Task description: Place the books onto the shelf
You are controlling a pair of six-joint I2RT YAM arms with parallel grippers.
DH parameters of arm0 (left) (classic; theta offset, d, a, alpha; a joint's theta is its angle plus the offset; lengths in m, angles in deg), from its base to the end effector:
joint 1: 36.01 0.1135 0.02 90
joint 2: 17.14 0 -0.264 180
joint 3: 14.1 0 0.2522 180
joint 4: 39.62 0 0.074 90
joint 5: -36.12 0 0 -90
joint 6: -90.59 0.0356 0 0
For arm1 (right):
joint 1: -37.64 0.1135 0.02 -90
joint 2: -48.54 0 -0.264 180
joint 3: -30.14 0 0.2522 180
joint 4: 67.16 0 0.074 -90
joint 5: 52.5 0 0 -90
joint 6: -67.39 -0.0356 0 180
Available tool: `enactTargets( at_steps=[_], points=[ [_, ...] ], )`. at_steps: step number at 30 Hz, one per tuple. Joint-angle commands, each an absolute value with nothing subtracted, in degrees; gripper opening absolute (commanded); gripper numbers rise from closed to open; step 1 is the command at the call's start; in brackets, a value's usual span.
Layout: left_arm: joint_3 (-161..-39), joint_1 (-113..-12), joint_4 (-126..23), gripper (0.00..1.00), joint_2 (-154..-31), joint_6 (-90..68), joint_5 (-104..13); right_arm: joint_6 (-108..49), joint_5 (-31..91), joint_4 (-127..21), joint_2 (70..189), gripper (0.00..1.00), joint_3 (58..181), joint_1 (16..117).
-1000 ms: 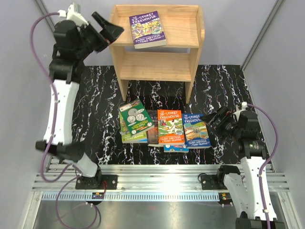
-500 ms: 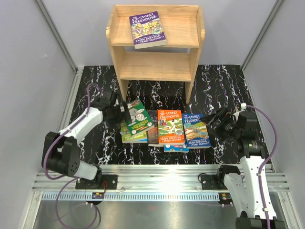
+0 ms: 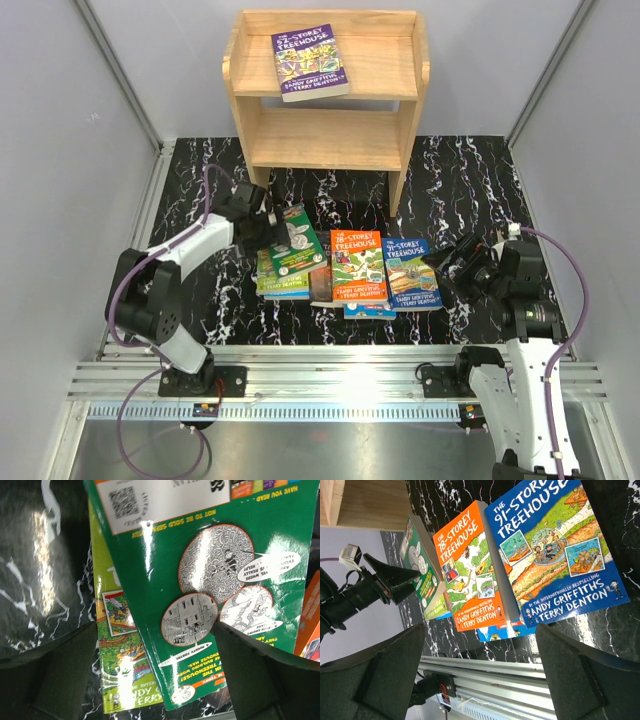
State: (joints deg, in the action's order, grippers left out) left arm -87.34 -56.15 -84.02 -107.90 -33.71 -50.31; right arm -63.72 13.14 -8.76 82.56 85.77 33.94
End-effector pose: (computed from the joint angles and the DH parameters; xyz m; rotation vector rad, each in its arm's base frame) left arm 0.2955 -0.1107 0.2049 -0.3128 2.6899 -0.3848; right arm 0.1216 0.0069 0.2903 0.6353 2.1819 0.8248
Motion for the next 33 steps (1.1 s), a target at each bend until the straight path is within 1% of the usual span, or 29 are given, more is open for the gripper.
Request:
enactTargets(
  at_steps=[1, 3, 6, 7, 8, 9, 10, 11, 13, 14, 15, 17, 18, 22, 28, 31, 33],
  points=[
    [-89.39, -57.19, -86.33, 0.99, -114.15, -32.73, -53.71, -62.08, 15.17, -6.82, 81.85, 1.0, 88.81, 34.13],
    [-88.34, -57.02, -86.26, 0.99, -115.84, -32.28, -55.72, -61.99, 15.53, -6.38, 81.68, 1.0, 88.9, 34.13],
    [-83.86, -55.27, -82.75, 0.99, -116.81, -31.58, -52.32, -61.9, 15.97, -5.68, 81.32, 1.0, 88.81, 34.13],
    [-82.54, -54.3, -81.35, 0.94, -116.81, -31.49, -50.82, -61.9, 16.14, -5.59, 81.32, 1.0, 88.81, 34.13],
    [-79.57, -53.25, -78.55, 0.88, -116.46, -31.49, -47.5, -61.9, 16.32, -5.5, 81.24, 1.0, 88.73, 34.13],
    [-78.5, -51.06, -77.39, 0.79, -116.37, -31.4, -46.42, -61.99, 16.41, -5.41, 81.06, 1.0, 88.64, 34.13],
    [-77.18, -50.08, -75.81, 0.69, -116.2, -30.53, -44.24, -61.99, 16.41, -5.32, 81.06, 1.0, 88.55, 34.13],
    [-76.38, -49.55, -74.06, 0.56, -115.67, -30.35, -43.0, -62.08, 16.5, -5.5, 81.15, 1.0, 88.37, 34.13],
    [-75.85, -49.11, -73.95, 0.45, -115.23, -29.74, -42.19, -62.08, 16.58, -5.59, 81.23, 1.0, 88.02, 34.13],
    [-76.02, -48.93, -74.39, 0.33, -115.06, -29.38, -41.93, -62.34, 16.58, -5.59, 81.41, 1.0, 87.76, 34.13],
    [-76.46, -48.67, -74.57, 0.25, -115.05, -29.12, -41.58, -62.52, 16.58, -5.76, 81.41, 1.0, 87.67, 34.13],
    [-76.9, -48.14, -75.88, 0.13, -114.71, -28.59, -40.97, -62.69, 16.32, -5.94, 81.59, 1.0, 87.41, 34.13],
    [-77.08, -47.44, -76.23, 0.0, -114.35, -28.59, -40.53, -62.78, 16.32, -6.2, 81.67, 1.0, 87.32, 34.13],
    [-78.91, -46.38, -80.36, 0.0, -108.75, -27.54, -42.36, -62.96, 16.15, -6.47, 81.76, 1.0, 87.41, 34.13],
    [-85.42, -46.38, -92.04, 0.0, -97.24, -25.34, -50.18, -64.1, 14.39, -8.3, 82.37, 1.0, 86.88, 34.13],
    [-89.11, -46.29, -94.86, 0.0, -92.23, -25.07, -50.72, -65.41, 12.64, -11.02, 83.17, 1.0, 86.88, 34.13],
    [-91.92, -46.38, -95.92, 0.0, -90.37, -25.07, -49.58, -66.38, 8.87, -13.31, 85.0, 1.0, 87.14, 34.13]
  ],
)
